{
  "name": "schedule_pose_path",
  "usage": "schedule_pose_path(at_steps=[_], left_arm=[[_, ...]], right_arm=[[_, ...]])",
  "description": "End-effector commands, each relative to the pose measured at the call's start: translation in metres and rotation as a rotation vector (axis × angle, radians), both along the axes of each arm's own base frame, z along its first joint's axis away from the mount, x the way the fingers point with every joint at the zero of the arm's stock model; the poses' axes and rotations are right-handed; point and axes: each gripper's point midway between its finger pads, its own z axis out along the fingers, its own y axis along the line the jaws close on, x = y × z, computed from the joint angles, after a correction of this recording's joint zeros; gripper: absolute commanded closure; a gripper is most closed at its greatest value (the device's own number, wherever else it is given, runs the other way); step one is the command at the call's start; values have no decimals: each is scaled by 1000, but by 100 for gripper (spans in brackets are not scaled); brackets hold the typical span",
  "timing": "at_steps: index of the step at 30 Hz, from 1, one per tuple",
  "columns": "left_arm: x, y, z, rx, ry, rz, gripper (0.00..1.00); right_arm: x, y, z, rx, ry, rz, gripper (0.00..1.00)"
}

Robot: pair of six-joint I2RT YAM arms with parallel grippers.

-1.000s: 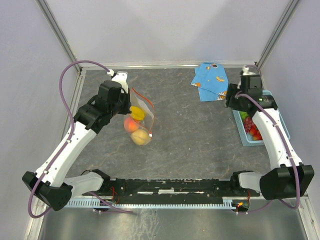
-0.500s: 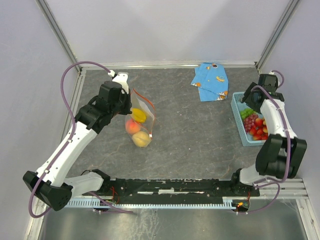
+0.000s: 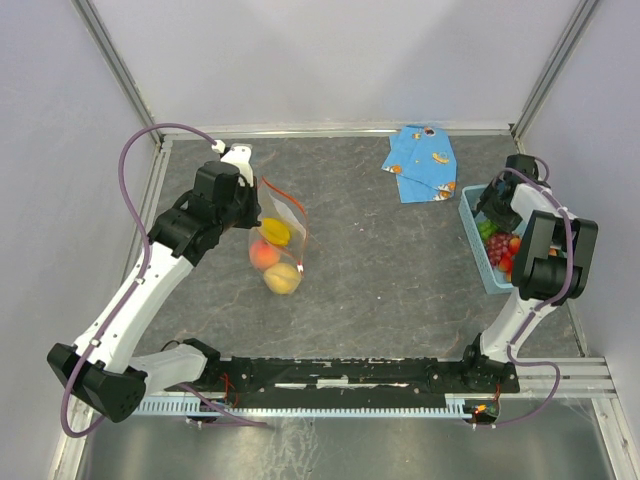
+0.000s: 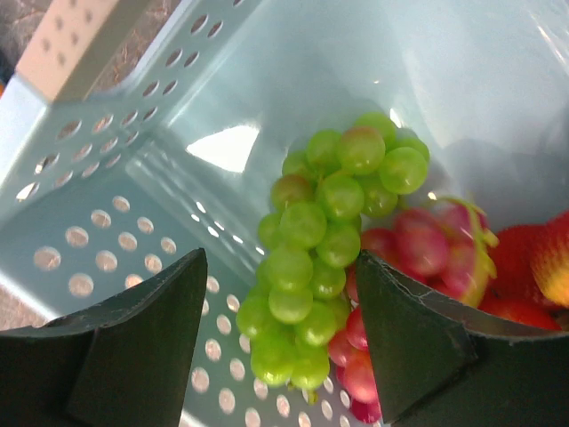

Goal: Place the food in the zip-top bag and seal the zipper
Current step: Pick up the fake fruit from the bin.

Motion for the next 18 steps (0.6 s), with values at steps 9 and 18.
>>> schedule_pose_path(at_steps=[9,18], left_arm=[[11,-3,11,-13,-60,-29,97],[9,-10,12,-49,-57,-72,97]], right_arm=[[12,2,-29,54,5,3,32],[13,3,15,23,-112,31,66]])
